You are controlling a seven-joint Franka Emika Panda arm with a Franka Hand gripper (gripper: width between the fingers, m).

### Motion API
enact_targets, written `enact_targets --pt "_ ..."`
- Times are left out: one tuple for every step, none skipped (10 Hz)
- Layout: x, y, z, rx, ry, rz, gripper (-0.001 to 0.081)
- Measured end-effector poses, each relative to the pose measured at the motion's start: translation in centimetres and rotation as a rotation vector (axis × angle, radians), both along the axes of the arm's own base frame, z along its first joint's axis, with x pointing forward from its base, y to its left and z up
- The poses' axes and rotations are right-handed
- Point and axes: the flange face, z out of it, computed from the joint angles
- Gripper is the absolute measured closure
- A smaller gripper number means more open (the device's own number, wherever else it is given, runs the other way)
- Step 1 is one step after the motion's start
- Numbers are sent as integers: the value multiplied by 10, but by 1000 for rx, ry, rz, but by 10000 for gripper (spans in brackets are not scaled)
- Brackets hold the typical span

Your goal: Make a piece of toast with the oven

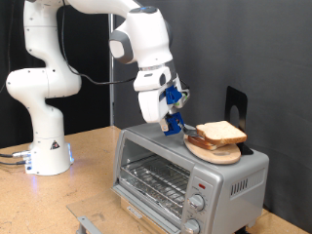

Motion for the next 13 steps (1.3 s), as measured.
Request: enact_targets --pt "1 0 0 -2 -1 -1 308" --pt "2 0 2 -2 -15 -5 308" --pt "5 0 3 6 -50 -17 308" --pt "7 0 3 17 -86 -28 308" --pt "8 0 2 29 -112 -33 308" --pt "9 0 2 36 -130 -36 308" --pt "9 1 2 39 -138 -37 308" --pt "10 1 2 42 -143 -39 308" --pt "11 2 3 50 -158 -42 308" --pt "11 2 3 68 -177 -38 308" --pt "10 1 3 89 -192 -30 308" --pt "9 1 3 114 -204 -18 308" --pt "7 0 4 130 -213 -6 308"
